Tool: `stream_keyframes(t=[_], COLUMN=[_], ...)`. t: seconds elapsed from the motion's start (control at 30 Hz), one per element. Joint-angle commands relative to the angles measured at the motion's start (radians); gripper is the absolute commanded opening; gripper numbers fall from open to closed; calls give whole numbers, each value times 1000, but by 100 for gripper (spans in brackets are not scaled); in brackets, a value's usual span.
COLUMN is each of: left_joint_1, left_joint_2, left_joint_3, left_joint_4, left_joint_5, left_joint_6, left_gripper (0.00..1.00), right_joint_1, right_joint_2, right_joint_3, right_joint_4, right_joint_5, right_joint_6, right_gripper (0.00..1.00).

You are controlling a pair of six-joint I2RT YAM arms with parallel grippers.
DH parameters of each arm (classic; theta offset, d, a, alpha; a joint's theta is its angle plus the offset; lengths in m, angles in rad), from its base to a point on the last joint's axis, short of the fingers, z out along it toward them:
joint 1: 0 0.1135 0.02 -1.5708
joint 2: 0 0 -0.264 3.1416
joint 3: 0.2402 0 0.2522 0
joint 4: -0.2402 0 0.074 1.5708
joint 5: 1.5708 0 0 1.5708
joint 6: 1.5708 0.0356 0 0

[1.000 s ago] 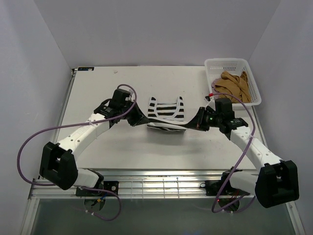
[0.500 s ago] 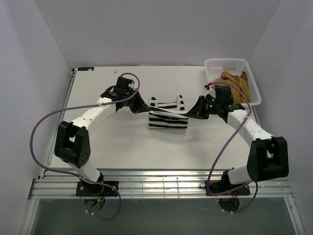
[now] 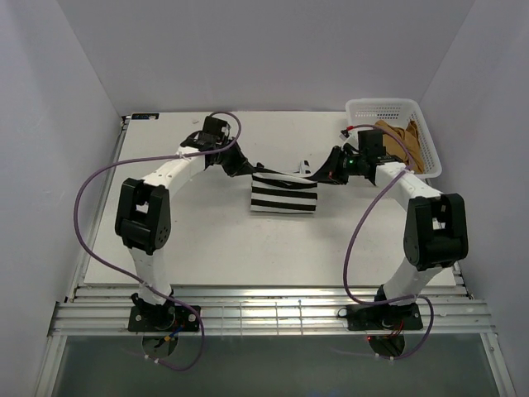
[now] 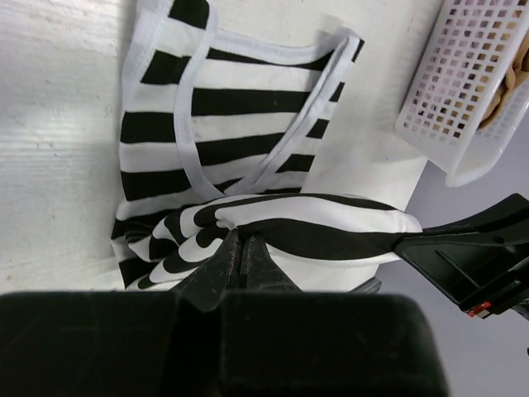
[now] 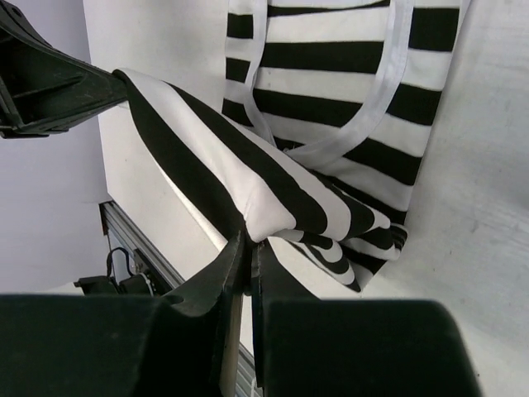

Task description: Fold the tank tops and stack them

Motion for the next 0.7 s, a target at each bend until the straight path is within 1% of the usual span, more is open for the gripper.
stream_keyframes(t=[0.0, 0.13, 0.23, 0.5, 0.67], left_joint_1=[34, 57, 68, 82, 88], left_joint_2=[25, 85, 131, 238, 294], left_joint_3=[61, 115, 164, 241, 287], left_joint_4=[14, 16, 17, 12, 11], left_joint_5=[-20, -22, -4, 4, 13], left_joint_6=[21, 24, 35, 54, 60], left_gripper=[0, 0, 0, 0, 0], right_joint_1=[-15, -18, -19, -21, -21], right_joint_2=[57, 148, 194, 292, 350], right_joint_3=[82, 159, 185, 280, 310], right_joint_4=[30, 42, 61, 91, 93], right_joint_5=[-27, -40, -37, -20, -4], right_joint_6=[-14, -11, -2, 1, -4], right_gripper=[8, 8, 8, 8, 8])
